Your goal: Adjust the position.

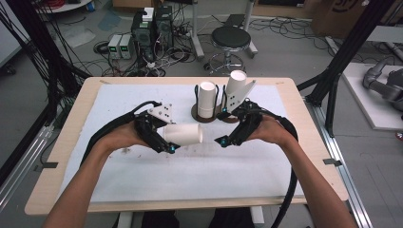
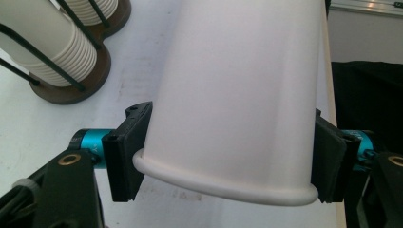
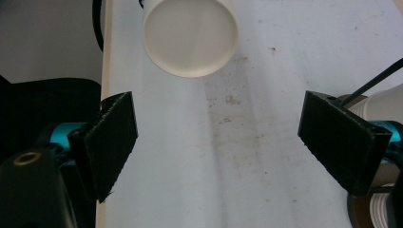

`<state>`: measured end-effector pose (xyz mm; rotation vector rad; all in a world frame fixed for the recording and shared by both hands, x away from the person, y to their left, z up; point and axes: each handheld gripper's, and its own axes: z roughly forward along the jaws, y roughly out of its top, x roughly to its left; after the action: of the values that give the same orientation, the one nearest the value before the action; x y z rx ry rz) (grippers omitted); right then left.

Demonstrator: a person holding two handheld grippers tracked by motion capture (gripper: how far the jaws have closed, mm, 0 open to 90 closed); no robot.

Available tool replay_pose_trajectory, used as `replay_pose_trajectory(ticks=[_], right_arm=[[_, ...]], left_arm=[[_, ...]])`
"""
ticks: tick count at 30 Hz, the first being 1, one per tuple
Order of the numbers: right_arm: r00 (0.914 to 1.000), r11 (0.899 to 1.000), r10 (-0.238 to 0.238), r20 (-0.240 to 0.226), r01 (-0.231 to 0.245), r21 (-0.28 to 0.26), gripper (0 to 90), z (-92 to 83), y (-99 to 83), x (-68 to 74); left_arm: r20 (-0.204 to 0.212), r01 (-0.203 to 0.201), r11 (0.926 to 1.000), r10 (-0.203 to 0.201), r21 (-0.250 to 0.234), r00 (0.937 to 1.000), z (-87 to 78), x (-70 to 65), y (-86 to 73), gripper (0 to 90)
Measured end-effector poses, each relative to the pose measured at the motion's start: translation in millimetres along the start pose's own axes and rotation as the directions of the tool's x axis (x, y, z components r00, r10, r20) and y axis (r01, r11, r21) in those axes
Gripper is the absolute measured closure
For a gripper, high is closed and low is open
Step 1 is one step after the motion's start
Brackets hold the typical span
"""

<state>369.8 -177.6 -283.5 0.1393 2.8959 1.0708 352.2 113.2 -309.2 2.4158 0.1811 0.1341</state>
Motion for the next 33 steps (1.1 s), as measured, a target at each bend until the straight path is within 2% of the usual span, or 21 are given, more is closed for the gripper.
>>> replay_pose_trajectory(ticks=[5, 9, 10, 12, 16, 19, 20, 21, 24, 33], right_arm=[[1.0000, 1.000, -0.008, -0.001, 0.008, 0.028, 13.3, 3.9, 1.3, 1.0], [0.9998, 0.997, -0.017, -0.001, 0.017, 0.070, 13.3, 6.9, 3.3, 2.2], [0.9998, 0.996, -0.020, 0.004, 0.020, 0.084, 13.3, 7.5, 4.3, 2.9], [0.9995, 0.994, -0.032, 0.008, 0.031, 0.104, 13.3, 9.6, 6.9, 3.3], [0.9989, 0.991, -0.046, 0.010, 0.045, 0.129, 13.3, 14.7, 13.4, 5.6], [0.9971, 0.987, -0.075, 0.012, 0.072, 0.143, 13.3, 19.1, 17.5, 5.7], [0.9971, 0.986, -0.075, 0.014, 0.072, 0.151, 13.3, 20.1, 18.5, 6.2], [0.9985, 0.985, -0.054, 0.011, 0.051, 0.166, 13.3, 20.6, 19.2, 8.1], [0.9978, 0.982, -0.065, 0.016, 0.061, 0.180, 13.3, 23.4, 21.0, 8.7], [0.9975, 0.981, -0.070, 0.003, 0.069, 0.180, 13.2, 30.9, 27.6, 11.7]], left_arm=[[0.011, 0.003, 0.9990, -0.003, 0.044, 0.9999, 2.0, 0.2, -1.9, 26.7], [0.012, 0.004, 0.9971, -0.005, 0.076, 0.9999, 3.4, 0.5, -2.9, 26.7], [0.010, 0.003, 0.9943, -0.004, 0.107, 0.9999, 4.7, 0.5, -1.9, 26.6], [0.004, -0.007, 0.9911, 0.007, 0.133, 1.0000, 5.4, -0.1, 1.3, 26.6], [0.007, -0.020, 0.9899, 0.020, 0.140, 0.9998, 5.0, -1.2, 8.3, 26.6], [0.006, -0.032, 0.9840, 0.031, 0.175, 0.9995, 6.3, -1.7, 11.3, 26.6], [0.004, -0.036, 0.9842, 0.035, 0.173, 0.9994, 6.5, -1.9, 12.2, 26.6], [0.006, -0.034, 0.9850, 0.033, 0.169, 0.9994, 6.5, -2.5, 13.0, 26.6], [0.001, -0.038, 0.9838, 0.038, 0.175, 0.9993, 7.3, -3.4, 15.3, 26.6], [0.003, -0.049, 0.9819, 0.050, 0.183, 0.9988, 11.9, -3.6, 22.1, 26.6]])
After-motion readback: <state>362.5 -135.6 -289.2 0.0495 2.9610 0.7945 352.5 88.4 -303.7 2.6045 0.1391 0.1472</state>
